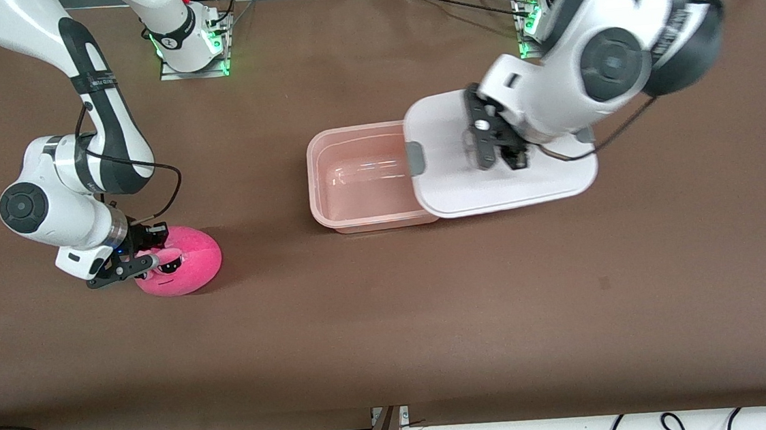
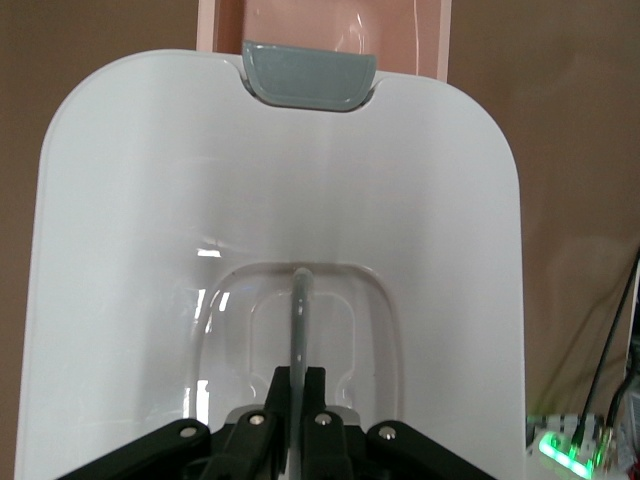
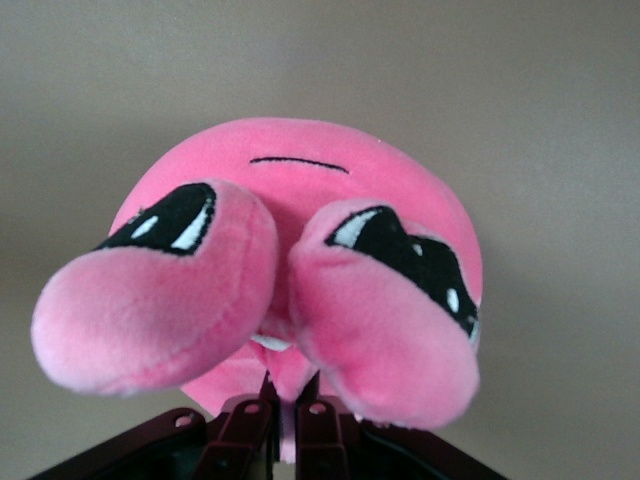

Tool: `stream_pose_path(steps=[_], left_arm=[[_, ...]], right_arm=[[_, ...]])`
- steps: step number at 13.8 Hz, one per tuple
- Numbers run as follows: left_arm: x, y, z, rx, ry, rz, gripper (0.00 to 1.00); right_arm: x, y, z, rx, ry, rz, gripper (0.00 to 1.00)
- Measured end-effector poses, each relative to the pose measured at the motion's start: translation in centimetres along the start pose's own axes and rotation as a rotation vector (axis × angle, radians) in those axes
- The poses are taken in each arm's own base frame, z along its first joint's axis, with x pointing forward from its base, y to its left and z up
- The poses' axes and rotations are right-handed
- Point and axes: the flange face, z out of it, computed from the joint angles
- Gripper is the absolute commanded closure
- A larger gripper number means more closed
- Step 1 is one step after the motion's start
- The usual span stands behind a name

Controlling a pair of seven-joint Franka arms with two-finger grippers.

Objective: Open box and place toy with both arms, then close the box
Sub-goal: 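Set the lid aside with the left gripper while the right gripper lifts the plush, then lower the pink plush into the pink tub with the right gripper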

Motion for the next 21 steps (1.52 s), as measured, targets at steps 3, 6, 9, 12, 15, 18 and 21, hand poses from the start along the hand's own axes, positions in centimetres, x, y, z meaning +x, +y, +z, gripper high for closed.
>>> stream_pose_path(steps=[3, 6, 9, 12, 15, 18, 21], left_arm=[[-9.4, -4.1, -1.3, 0.018, -0.047, 0.073, 1.00], [-15.8, -6.1, -1.8, 0.029, -0.104, 0.086, 1.00], [-19.2, -7.2, -0.5, -0.005, -0.101, 0.084, 1.00], [-20.8, -7.6, -0.6, -0.003, -0.094, 0.060, 1.00], [-20.8, -7.3, -2.3, 0.033, -0.088, 0.060, 1.00], [-20.4, -7.1, -3.0, 0.056, -0.085, 0.067, 1.00], [-20.3, -7.1, -3.0, 0.057, -0.085, 0.070, 1.00]], right_arm=[[0.5, -0.1, -0.8, -0.004, 0.019, -0.024, 1.00], [1.4, -0.5, -2.6, -0.013, 0.054, -0.061, 1.00], [2.6, -1.6, -5.2, -0.018, 0.082, -0.127, 1.00], [4.0, -7.1, -8.8, 0.008, 0.061, -0.260, 1.00], [4.7, -14.9, -11.7, 0.016, 0.018, -0.454, 1.00], [4.0, -23.1, -15.3, 0.008, -0.015, -0.654, 1.00], [2.3, -29.6, -18.5, 0.023, 0.002, -0.827, 1.00]])
